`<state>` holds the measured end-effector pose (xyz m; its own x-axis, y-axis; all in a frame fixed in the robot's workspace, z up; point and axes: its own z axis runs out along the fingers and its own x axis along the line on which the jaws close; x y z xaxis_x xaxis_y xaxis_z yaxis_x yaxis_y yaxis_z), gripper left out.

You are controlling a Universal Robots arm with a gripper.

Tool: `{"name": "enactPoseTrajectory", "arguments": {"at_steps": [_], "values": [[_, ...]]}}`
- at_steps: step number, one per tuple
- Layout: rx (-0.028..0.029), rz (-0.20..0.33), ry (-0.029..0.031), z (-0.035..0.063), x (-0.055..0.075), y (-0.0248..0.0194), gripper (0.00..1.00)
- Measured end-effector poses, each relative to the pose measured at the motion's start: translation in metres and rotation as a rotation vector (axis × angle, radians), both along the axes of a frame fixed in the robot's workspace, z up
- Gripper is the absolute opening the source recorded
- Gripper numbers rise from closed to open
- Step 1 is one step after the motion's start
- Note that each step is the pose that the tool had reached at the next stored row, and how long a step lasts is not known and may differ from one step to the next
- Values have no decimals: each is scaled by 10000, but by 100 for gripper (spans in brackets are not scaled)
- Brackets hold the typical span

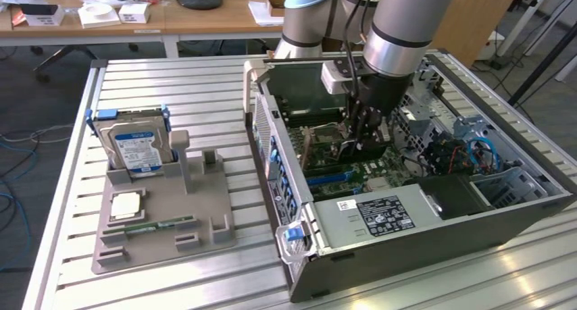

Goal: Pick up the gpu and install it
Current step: 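Insert the gpu into the slot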

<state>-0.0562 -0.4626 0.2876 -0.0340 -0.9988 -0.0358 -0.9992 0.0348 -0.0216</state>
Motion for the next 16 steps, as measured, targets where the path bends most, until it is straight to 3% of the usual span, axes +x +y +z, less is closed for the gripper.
{"name": "enactPoseTrajectory", "arguments": {"at_steps": [16], "values": [[-1,0,1,-71,-27,0,26]]}}
